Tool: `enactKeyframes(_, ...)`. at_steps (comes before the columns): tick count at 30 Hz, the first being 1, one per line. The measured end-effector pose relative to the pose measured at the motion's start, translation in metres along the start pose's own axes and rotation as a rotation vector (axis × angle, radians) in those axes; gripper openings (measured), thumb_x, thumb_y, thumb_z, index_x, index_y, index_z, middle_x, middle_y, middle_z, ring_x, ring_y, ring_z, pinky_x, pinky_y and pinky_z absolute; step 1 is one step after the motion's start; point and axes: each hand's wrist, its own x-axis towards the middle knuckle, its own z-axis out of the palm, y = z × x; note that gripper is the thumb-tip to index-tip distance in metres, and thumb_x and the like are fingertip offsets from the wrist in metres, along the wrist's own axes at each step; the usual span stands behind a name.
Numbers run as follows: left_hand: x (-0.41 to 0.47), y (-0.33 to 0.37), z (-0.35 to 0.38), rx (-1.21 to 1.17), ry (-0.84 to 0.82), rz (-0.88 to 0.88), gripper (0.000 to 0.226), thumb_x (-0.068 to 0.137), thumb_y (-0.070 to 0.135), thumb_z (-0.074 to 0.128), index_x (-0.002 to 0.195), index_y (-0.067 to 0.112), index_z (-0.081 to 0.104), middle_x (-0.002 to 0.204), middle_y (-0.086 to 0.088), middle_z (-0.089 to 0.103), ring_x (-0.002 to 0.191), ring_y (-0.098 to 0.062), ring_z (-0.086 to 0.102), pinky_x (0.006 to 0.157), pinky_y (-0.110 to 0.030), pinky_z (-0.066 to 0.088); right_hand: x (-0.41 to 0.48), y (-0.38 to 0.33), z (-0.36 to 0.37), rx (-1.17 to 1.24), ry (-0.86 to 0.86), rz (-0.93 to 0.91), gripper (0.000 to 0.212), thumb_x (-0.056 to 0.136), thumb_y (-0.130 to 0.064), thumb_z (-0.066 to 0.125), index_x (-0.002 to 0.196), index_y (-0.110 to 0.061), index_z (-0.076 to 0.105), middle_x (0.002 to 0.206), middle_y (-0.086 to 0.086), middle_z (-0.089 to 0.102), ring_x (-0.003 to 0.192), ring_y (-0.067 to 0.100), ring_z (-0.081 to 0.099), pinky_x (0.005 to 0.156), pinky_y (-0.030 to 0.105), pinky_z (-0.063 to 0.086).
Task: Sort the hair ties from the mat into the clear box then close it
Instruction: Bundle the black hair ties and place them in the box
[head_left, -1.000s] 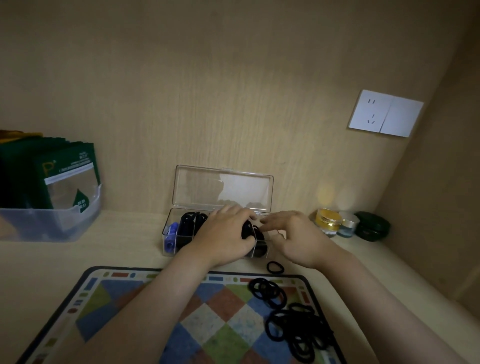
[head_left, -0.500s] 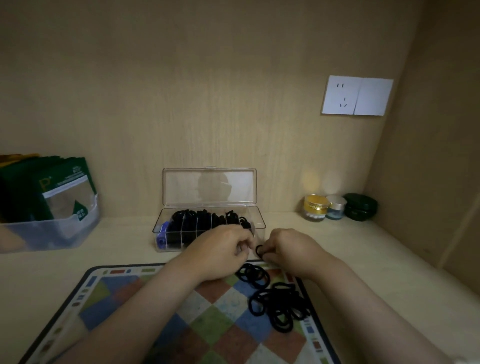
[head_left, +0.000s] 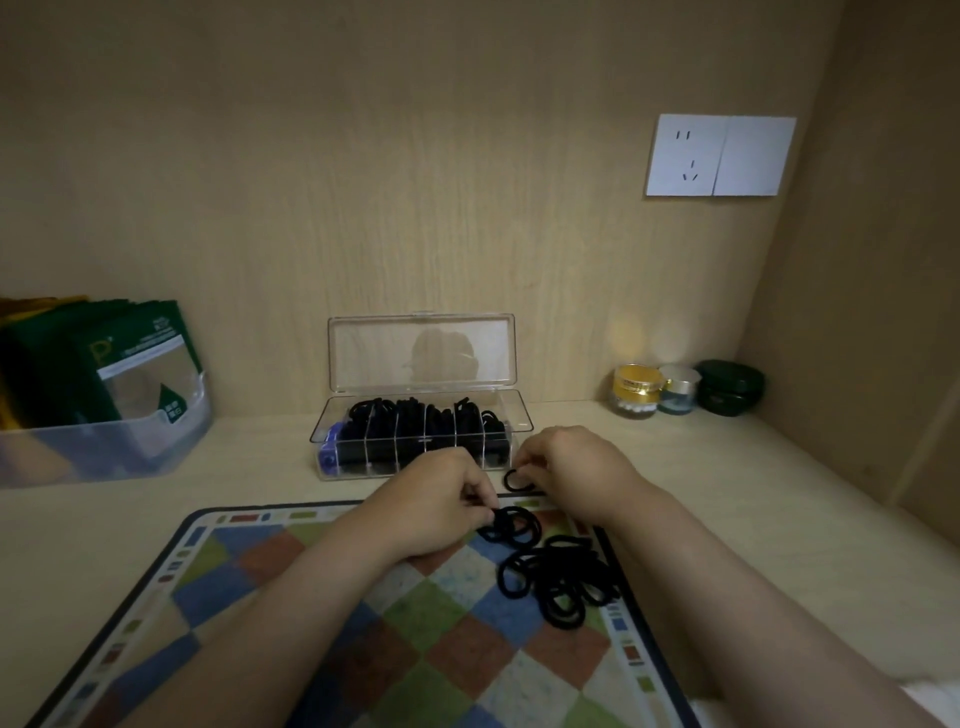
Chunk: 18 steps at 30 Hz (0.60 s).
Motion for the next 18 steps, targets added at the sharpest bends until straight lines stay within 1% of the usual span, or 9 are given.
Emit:
enactKeyframes(2, -0.001, -0.001, -0.001, -0.021, -0.016, -0.024, 0.004, 0.087, 0.029, 0.072, 0.091, 0.029, 0.075, 0.094, 0.014, 0.063, 0.087, -0.001, 0.059, 0.079, -0.02, 0.05, 0.005, -0.002, 0.005, -0.057, -0.001, 0.051, 0.021, 0.089, -0.044, 0.064, 0.101, -0.03, 0.076, 0.103, -0.004, 0.071, 0.094, 0.019, 0.064, 0.072, 0.028, 0.048)
enactKeyframes(5, -0.004, -0.007, -0.003, -0.164, -0.003, -0.067, 0.006, 0.091, 0.024, 0.067, 0.09, 0.03, 0.068, 0.083, 0.011, 0.072, 0.077, 0.0, 0.064, 0.076, -0.024, 0.054, 0.009, -0.005, 0.009, -0.085, -0.008, 0.156, 0.023, 0.088, -0.043, 0.066, 0.097, -0.025, 0.076, 0.095, 0.002, 0.072, 0.089, 0.024, 0.066, 0.067, 0.027, 0.045)
enactKeyframes(7, -0.005, -0.011, -0.005, -0.31, 0.026, -0.091, 0.008, 0.093, 0.02, 0.064, 0.092, 0.027, 0.067, 0.082, 0.009, 0.075, 0.078, -0.001, 0.068, 0.08, -0.026, 0.055, 0.011, -0.006, 0.011, -0.088, -0.006, 0.235, 0.02, 0.088, -0.038, 0.066, 0.095, -0.021, 0.074, 0.095, 0.004, 0.071, 0.086, 0.024, 0.066, 0.067, 0.028, 0.047)
enactKeyframes(9, -0.005, -0.011, -0.005, -0.423, 0.047, -0.105, 0.01, 0.095, 0.017, 0.063, 0.098, 0.024, 0.07, 0.084, 0.007, 0.076, 0.083, -0.003, 0.07, 0.086, -0.028, 0.055, 0.01, -0.006, 0.012, -0.084, -0.001, 0.319, 0.023, 0.087, -0.041, 0.067, 0.093, -0.019, 0.072, 0.093, 0.004, 0.07, 0.084, 0.024, 0.066, 0.066, 0.029, 0.049)
enactKeyframes(11, -0.003, -0.007, -0.002, -0.419, 0.035, -0.097, 0.015, 0.096, 0.017, 0.062, 0.103, 0.024, 0.073, 0.087, 0.007, 0.077, 0.085, -0.005, 0.07, 0.086, -0.026, 0.055, 0.011, -0.004, 0.012, -0.052, -0.014, 0.378, 0.026, 0.084, -0.045, 0.07, 0.091, -0.02, 0.071, 0.089, 0.002, 0.071, 0.082, 0.022, 0.067, 0.067, 0.03, 0.053)
enactKeyframes(13, -0.001, -0.003, 0.004, -0.377, 0.003, -0.08, 0.018, 0.095, 0.019, 0.063, 0.105, 0.026, 0.077, 0.091, 0.01, 0.077, 0.086, 0.001, 0.069, 0.086, -0.022, 0.054, 0.01, -0.004, 0.01, -0.014, -0.017, 0.392, 0.017, 0.084, -0.036, 0.068, 0.089, -0.021, 0.074, 0.088, 0.001, 0.072, 0.08, 0.022, 0.068, 0.069, 0.031, 0.056)
enactKeyframes(16, 0.004, 0.003, 0.01, -0.267, -0.023, -0.059, 0.019, 0.093, 0.024, 0.067, 0.109, 0.028, 0.077, 0.108, 0.014, 0.074, 0.096, 0.005, 0.063, 0.094, -0.021, 0.049, 0.004, -0.003, 0.003, -0.015, -0.028, 0.336, 0.016, 0.088, -0.029, 0.06, 0.088, -0.022, 0.074, 0.089, 0.0, 0.072, 0.082, 0.022, 0.067, 0.072, 0.033, 0.056)
enactKeyframes(17, 0.005, 0.004, 0.011, -0.23, -0.029, -0.052, 0.021, 0.093, 0.025, 0.068, 0.111, 0.027, 0.076, 0.109, 0.015, 0.072, 0.096, 0.005, 0.061, 0.093, -0.019, 0.048, 0.002, -0.001, 0.0, 0.012, -0.016, 0.301, 0.016, 0.091, -0.029, 0.058, 0.089, -0.021, 0.072, 0.089, -0.001, 0.071, 0.083, 0.021, 0.066, 0.073, 0.034, 0.056)
enactKeyframes(18, 0.006, 0.005, 0.011, -0.197, -0.033, -0.045, 0.022, 0.093, 0.024, 0.067, 0.114, 0.026, 0.075, 0.104, 0.018, 0.069, 0.093, 0.005, 0.058, 0.091, -0.017, 0.045, 0.0, 0.001, -0.004, 0.072, 0.003, 0.266, 0.015, 0.092, -0.028, 0.059, 0.089, -0.021, 0.071, 0.089, -0.002, 0.071, 0.083, 0.018, 0.066, 0.075, 0.036, 0.056)
